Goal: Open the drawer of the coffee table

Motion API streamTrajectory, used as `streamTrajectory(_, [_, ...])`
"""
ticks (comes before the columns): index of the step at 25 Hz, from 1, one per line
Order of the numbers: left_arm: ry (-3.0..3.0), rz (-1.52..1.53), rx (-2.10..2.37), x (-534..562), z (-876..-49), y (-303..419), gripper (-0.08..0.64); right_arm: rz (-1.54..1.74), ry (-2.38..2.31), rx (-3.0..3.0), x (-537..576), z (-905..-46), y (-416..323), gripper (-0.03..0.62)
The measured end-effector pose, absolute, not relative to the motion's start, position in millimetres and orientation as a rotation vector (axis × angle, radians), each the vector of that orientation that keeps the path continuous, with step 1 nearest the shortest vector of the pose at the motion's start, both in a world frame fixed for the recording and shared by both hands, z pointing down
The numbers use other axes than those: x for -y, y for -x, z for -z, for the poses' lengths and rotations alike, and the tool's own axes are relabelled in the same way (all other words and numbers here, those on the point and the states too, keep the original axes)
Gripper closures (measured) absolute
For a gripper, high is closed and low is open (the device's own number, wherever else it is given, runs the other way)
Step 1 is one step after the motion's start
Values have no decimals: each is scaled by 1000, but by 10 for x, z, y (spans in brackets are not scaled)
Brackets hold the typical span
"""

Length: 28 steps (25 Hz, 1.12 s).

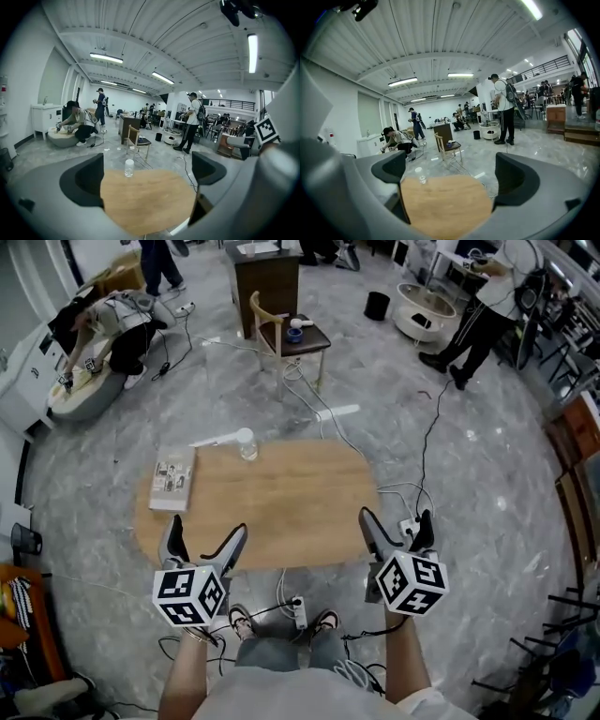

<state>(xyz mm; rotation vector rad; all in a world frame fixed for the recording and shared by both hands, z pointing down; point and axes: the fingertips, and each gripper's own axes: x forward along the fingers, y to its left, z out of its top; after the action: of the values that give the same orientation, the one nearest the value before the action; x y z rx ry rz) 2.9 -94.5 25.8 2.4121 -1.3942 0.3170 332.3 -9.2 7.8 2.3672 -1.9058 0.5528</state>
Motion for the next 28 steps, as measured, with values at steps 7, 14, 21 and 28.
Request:
streamTrajectory(7, [-2371,-422,1315,881,-980,-208,-15,-648,-2308,1852,-72,-735,-3342,5])
streamTrajectory(14, [-2363,-540,1204,847,-2190,-570,-15,-750,-2251,1795,-169,-1942,-3453,5])
streamTrajectory(21, [-2348,-666,1092,642,-3080,-792,-15,-851,-2297,1723,-321,-2894,-3587,5])
streamTrajectory(28, [-2420,-826,962,536,-3460,-1019,-15,-852,-2234,1775,-421,-3440,-3708,5])
